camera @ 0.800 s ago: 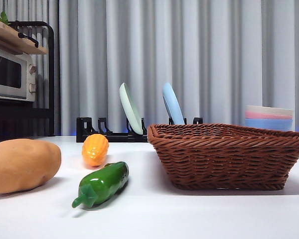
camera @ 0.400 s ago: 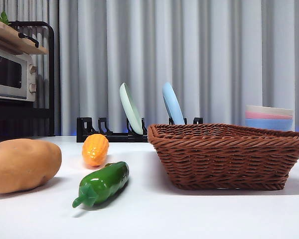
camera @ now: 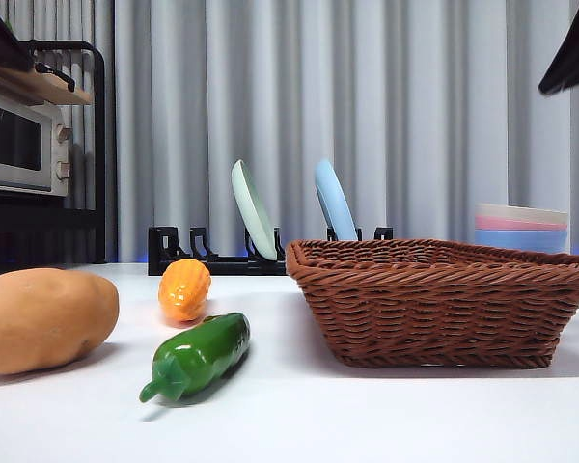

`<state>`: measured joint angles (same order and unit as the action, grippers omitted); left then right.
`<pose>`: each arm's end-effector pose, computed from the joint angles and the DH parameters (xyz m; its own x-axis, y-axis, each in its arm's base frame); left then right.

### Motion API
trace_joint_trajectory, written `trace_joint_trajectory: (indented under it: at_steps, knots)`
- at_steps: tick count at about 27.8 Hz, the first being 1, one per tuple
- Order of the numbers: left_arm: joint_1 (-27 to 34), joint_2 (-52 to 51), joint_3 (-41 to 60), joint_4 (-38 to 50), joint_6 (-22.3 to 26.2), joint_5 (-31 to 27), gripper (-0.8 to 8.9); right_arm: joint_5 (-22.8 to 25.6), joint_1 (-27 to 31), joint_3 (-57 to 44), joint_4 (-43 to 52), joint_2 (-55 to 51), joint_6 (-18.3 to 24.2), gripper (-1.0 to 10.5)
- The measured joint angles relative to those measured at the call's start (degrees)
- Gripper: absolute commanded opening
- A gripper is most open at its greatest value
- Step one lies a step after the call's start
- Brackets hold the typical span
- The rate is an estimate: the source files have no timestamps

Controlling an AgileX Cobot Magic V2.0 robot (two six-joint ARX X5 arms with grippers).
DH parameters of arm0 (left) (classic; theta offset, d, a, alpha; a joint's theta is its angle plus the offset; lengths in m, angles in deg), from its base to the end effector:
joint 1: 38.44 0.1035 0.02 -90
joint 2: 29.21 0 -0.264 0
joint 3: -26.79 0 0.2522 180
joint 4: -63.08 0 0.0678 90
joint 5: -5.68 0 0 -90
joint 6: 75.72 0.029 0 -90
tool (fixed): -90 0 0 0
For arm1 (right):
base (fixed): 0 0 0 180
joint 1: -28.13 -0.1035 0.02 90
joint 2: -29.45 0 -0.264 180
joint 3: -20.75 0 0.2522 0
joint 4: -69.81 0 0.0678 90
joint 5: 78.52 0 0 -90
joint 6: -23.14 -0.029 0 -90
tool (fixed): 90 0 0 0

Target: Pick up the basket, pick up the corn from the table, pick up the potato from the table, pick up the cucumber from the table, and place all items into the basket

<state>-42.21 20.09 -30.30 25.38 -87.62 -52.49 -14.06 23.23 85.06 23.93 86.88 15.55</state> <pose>0.1765 -0.0270 0.2917 0.7002 -0.5747 -0.4237 0.3984 0.8069 -0.4361 0.1995 0.0297 0.2971 0.6618 0.4895 -0.5678 -0.3245 0.8698 0.3716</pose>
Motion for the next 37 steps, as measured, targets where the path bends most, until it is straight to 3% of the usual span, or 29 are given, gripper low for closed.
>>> trace_joint_trajectory:
  at_steps: [4, 5, 13, 22, 25, 27, 33, 37]
  knots:
    - [0.0, 1.9, -0.2, -0.1, 0.3, 0.9, 3.0, 0.2, 0.0, 0.0, -0.2, 1.4, 2.2, 3.7]
    - [0.0, 2.1, -0.2, -0.1, 0.3, 0.9, 3.23, 0.4, 0.0, 0.0, -0.2, 1.6, 2.5, 4.4]
    - [0.0, 2.2, -0.2, -0.1, 0.3, 0.9, 3.19, 6.2, 0.0, 0.3, 1.2, 7.5, 4.7, 4.6]
    - [0.0, 2.2, -0.2, -0.1, 0.3, 0.9, 3.19, 5.8, 0.0, 2.2, 7.2, 23.5, 5.3, 4.4]
    - [0.0, 2.2, -0.2, -0.3, 0.3, 0.9, 3.19, 3.0, 0.0, 4.0, 7.5, 28.4, 5.3, 4.3]
    - [0.0, 2.2, -0.2, -0.5, 0.3, 0.9, 3.19, 1.6, 0.0, 5.0, 7.6, 31.0, 5.3, 3.6]
    - [0.0, 2.2, -0.2, -1.9, 0.3, 0.9, 3.19, 1.4, -0.7, 5.5, 7.7, 34.8, 5.1, -0.2]
    - [0.0, 2.2, -0.2, -1.9, 0.3, 0.9, 3.24, 1.1, -0.8, 6.1, 7.7, 34.7, 1.8, -0.1]
